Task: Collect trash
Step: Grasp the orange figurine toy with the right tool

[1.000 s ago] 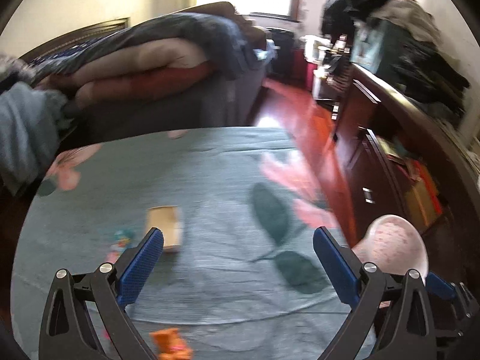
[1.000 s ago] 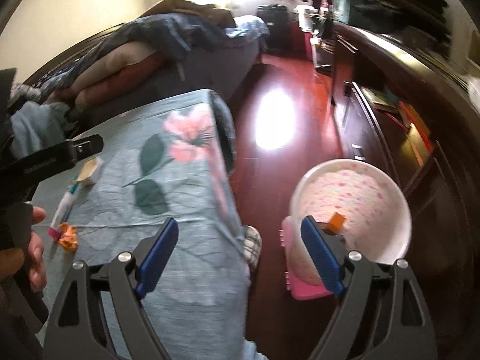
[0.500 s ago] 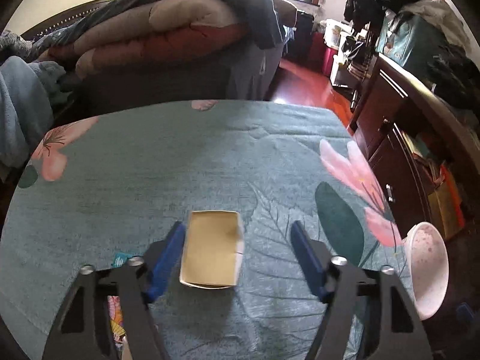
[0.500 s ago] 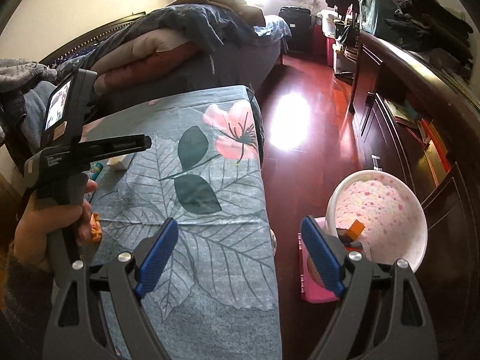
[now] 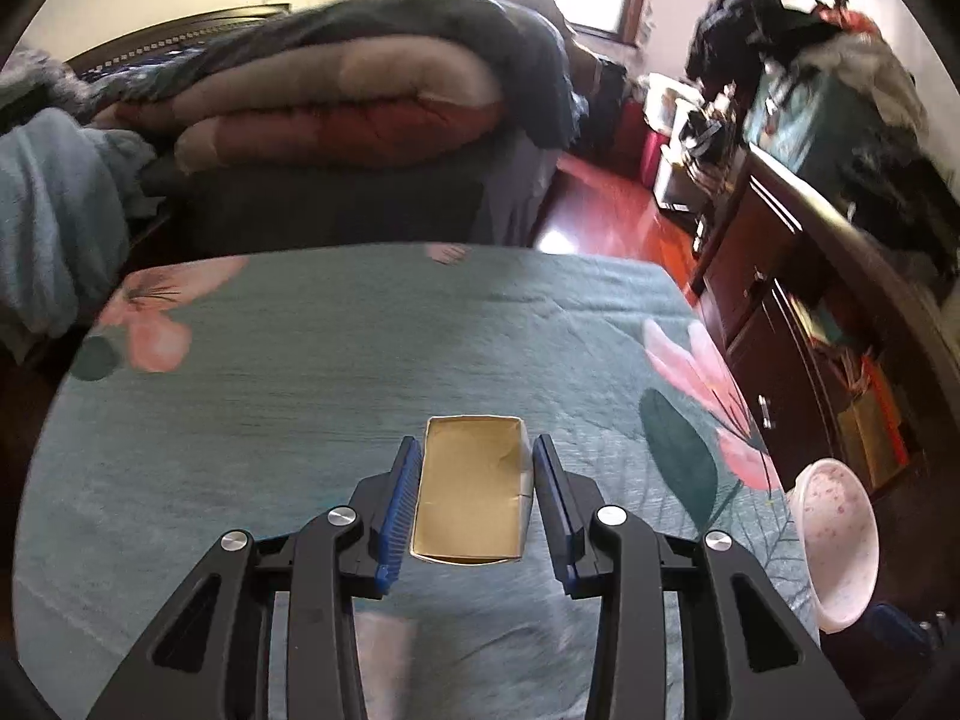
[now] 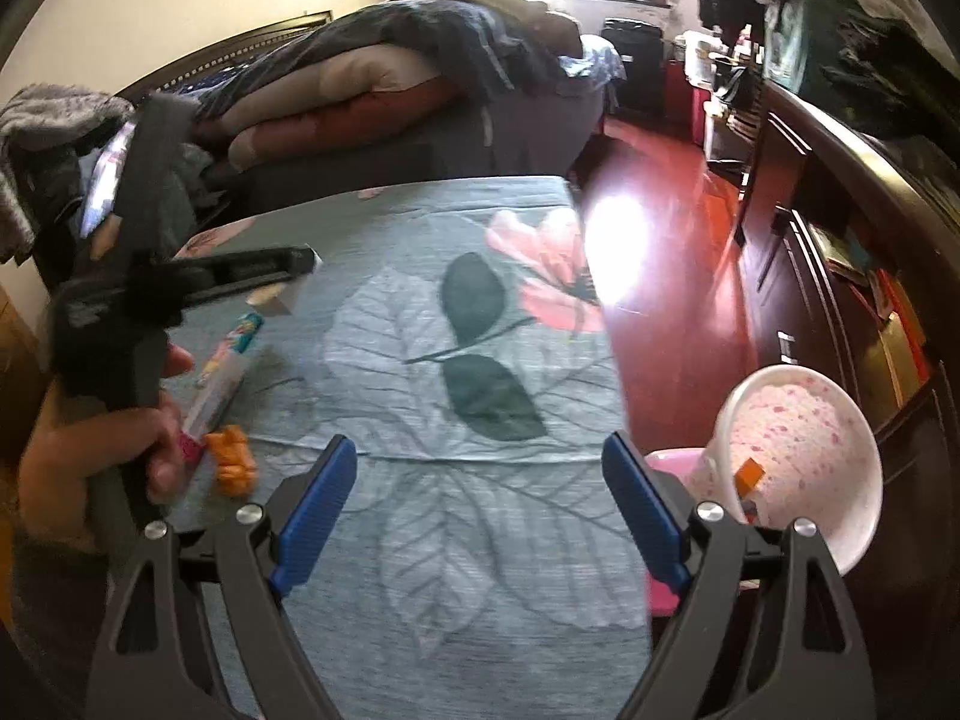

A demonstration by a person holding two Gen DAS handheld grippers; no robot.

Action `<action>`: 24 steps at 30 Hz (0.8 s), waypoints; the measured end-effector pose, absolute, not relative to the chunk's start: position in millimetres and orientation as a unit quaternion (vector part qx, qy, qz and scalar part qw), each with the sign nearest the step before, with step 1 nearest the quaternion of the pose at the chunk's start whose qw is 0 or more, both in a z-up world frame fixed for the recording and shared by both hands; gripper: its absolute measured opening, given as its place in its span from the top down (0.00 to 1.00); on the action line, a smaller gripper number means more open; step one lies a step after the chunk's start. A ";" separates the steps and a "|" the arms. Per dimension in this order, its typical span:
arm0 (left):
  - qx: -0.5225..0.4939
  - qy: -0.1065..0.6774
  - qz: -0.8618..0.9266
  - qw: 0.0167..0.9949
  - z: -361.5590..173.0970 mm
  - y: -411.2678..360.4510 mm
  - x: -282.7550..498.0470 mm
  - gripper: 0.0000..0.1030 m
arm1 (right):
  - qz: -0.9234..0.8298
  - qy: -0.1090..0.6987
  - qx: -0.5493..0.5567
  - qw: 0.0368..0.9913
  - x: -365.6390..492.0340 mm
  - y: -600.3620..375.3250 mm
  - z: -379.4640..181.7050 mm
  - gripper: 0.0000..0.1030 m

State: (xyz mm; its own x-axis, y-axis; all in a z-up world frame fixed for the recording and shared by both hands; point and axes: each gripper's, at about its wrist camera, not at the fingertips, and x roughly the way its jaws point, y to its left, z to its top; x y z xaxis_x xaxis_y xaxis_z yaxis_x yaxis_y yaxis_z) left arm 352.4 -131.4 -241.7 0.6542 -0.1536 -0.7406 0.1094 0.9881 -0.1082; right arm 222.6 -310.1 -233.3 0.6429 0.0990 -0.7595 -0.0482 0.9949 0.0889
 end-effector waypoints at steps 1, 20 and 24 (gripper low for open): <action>-0.032 0.406 -0.067 0.911 -237.4 -121.3 348.6 0.63 | 0.046 0.421 0.028 0.905 223.4 -304.4 -233.7 0.18; -0.093 0.383 0.037 0.918 -217.9 23.9 296.8 0.62 | 0.154 0.459 -0.042 0.874 242.6 -173.4 -277.6 0.30; -0.099 0.383 0.048 0.917 -219.8 38.0 293.5 0.62 | 0.153 0.465 -0.044 0.871 250.6 -167.2 -285.1 0.43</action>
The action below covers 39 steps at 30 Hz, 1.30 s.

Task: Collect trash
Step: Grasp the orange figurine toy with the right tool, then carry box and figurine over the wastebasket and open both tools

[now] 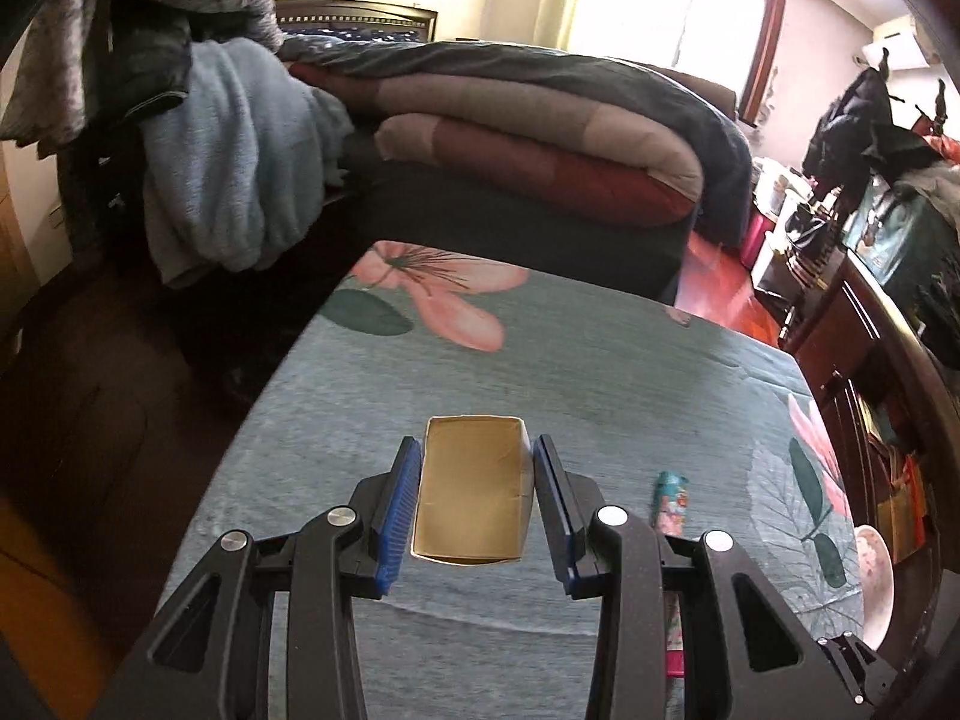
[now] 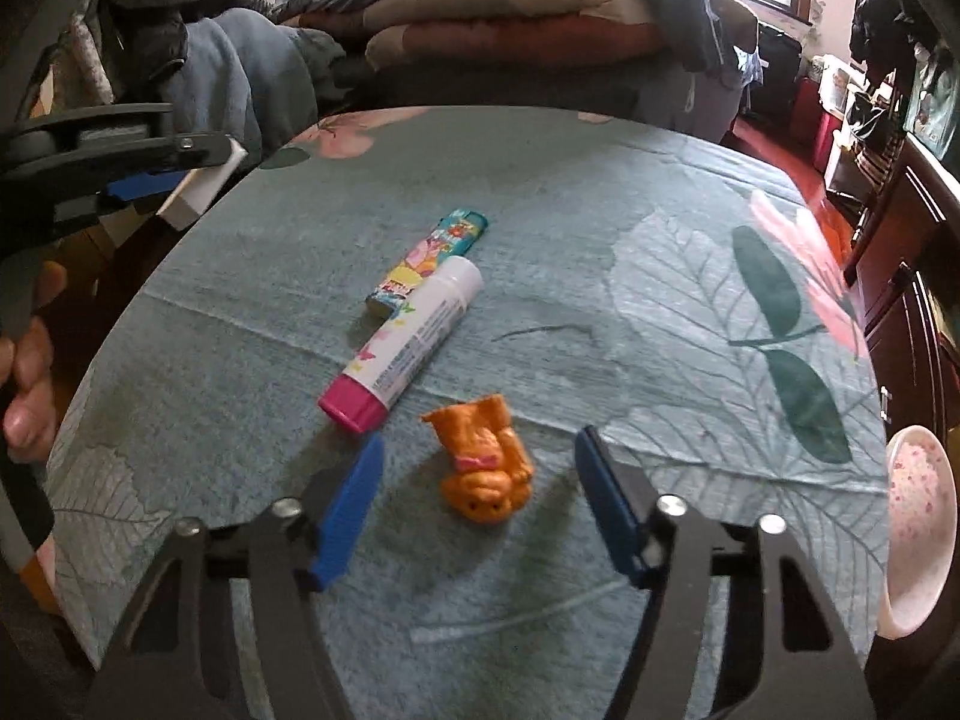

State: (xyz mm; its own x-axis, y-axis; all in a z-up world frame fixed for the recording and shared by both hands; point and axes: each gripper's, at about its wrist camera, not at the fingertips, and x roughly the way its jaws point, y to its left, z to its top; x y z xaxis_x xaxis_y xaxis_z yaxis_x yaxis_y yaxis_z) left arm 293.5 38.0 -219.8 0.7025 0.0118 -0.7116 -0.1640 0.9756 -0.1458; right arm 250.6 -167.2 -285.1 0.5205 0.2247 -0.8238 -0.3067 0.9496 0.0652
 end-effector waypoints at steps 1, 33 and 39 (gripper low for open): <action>-0.102 0.382 0.049 0.917 -219.8 41.3 293.1 0.62 | 0.149 0.462 -0.050 0.873 250.7 -165.7 -284.9 0.47; -0.108 0.351 0.031 0.930 -182.1 24.8 263.1 0.62 | 0.131 0.418 -0.046 0.898 212.8 -202.9 -245.9 0.71; -0.091 0.350 -0.005 0.932 -175.4 -13.9 262.6 0.62 | 0.114 0.409 -0.033 0.905 205.3 -226.1 -239.0 0.71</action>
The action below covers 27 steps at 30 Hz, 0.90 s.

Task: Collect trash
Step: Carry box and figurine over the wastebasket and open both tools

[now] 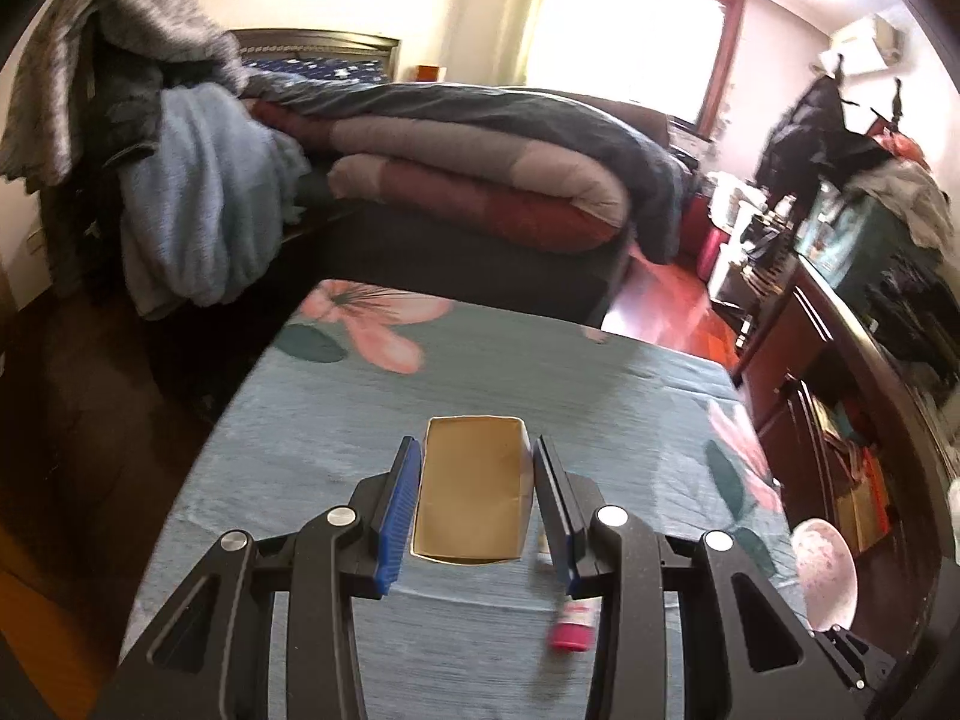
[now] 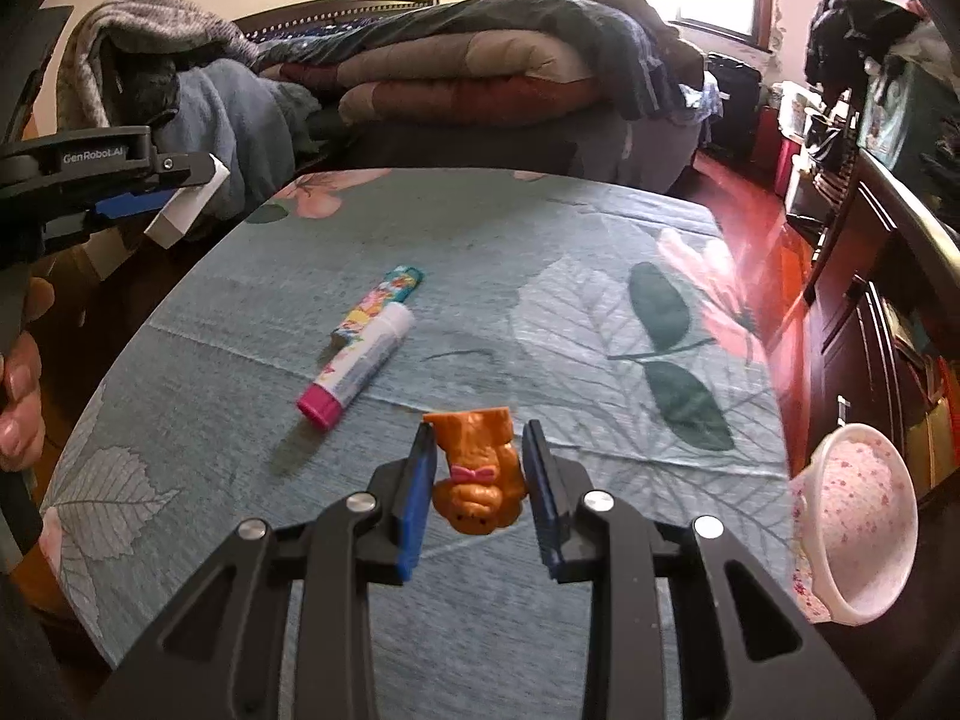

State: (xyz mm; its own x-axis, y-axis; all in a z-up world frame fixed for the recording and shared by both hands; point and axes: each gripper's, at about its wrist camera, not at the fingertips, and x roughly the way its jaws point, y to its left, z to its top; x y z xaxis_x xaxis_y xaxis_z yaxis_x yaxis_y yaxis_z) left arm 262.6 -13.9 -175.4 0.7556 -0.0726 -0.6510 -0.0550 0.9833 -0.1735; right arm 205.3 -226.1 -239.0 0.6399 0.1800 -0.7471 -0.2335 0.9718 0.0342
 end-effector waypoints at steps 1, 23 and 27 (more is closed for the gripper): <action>-0.088 0.349 -0.011 0.933 -174.2 -21.6 262.7 0.62 | 0.111 0.408 -0.030 0.906 203.9 -230.7 -238.3 0.71; -0.021 0.350 -0.173 0.920 -163.9 -202.9 276.4 0.62 | -0.022 0.395 0.059 0.916 174.0 -396.8 -237.8 0.70; -0.014 0.355 -0.204 0.912 -166.5 -234.9 277.3 0.62 | -0.048 0.395 0.073 0.915 168.2 -427.5 -240.3 0.70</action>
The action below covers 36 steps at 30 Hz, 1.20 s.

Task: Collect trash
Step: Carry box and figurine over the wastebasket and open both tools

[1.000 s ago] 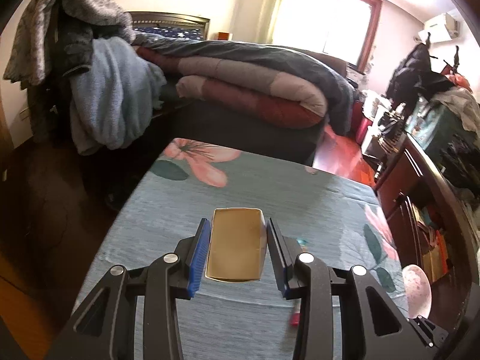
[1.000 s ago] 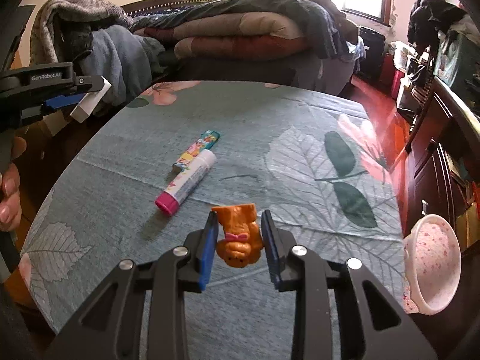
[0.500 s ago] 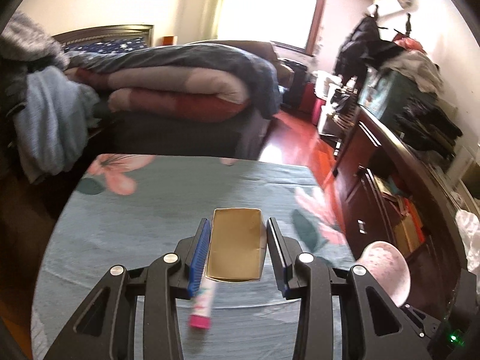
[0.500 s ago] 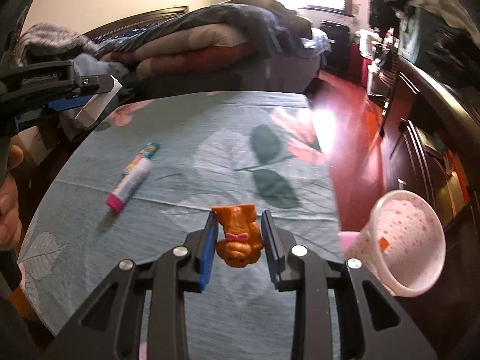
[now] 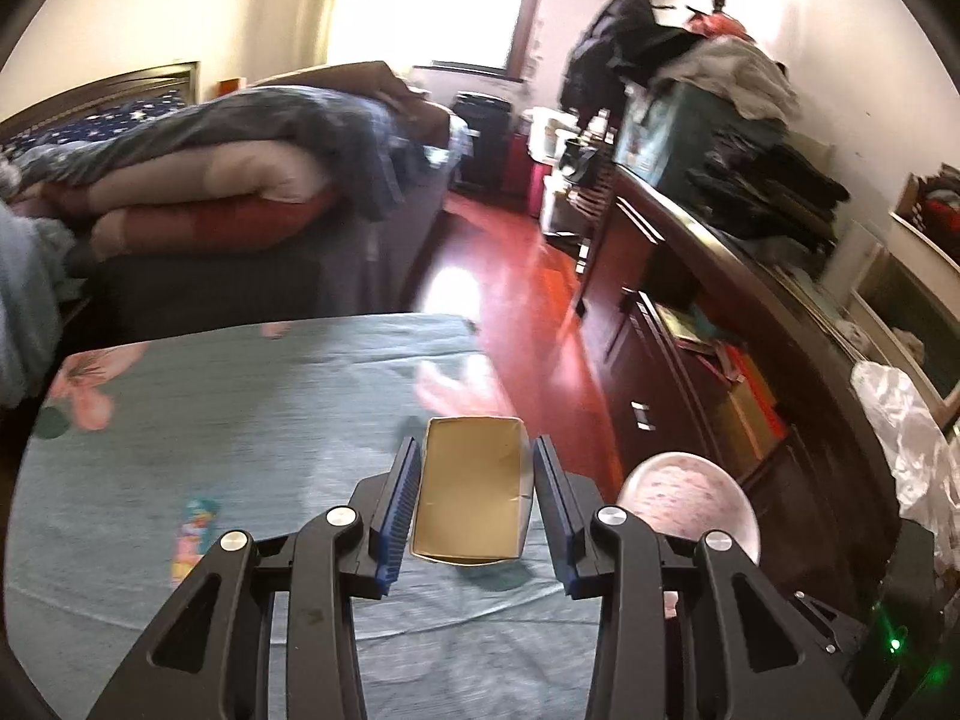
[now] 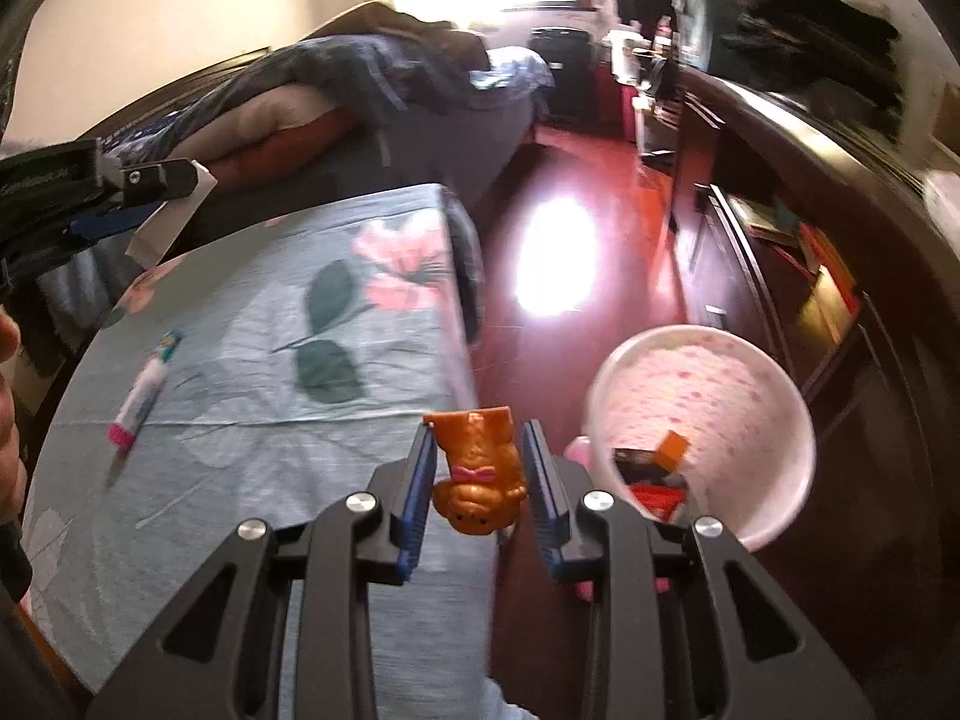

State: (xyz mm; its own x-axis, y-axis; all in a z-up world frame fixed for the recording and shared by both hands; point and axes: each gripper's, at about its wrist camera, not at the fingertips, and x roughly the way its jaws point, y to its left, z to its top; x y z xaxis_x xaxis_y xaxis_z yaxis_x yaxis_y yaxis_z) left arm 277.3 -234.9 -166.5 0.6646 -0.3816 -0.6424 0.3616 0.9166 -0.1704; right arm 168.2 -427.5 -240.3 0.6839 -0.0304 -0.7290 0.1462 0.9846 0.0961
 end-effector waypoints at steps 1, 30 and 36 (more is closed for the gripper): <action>-0.011 0.356 -0.211 0.910 -167.4 -242.6 277.5 0.62 | -0.054 0.394 0.076 0.914 167.3 -434.1 -240.9 0.70; 0.101 0.392 -0.359 0.841 -239.0 -463.8 286.6 0.62 | -0.199 0.394 0.160 0.883 160.0 -600.9 -295.9 0.70; 0.099 0.413 -0.371 0.826 -260.8 -483.3 297.6 0.62 | -0.196 0.402 0.159 0.880 170.6 -608.8 -310.2 0.70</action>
State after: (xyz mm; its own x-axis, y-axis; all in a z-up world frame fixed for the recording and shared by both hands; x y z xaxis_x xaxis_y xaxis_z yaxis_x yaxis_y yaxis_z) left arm 297.6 -483.3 -260.8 0.3838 -0.5310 -0.7555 0.6945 0.7052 -0.1429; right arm 170.6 -608.8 -310.2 0.6008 -0.2166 -0.7695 0.4726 0.8726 0.1234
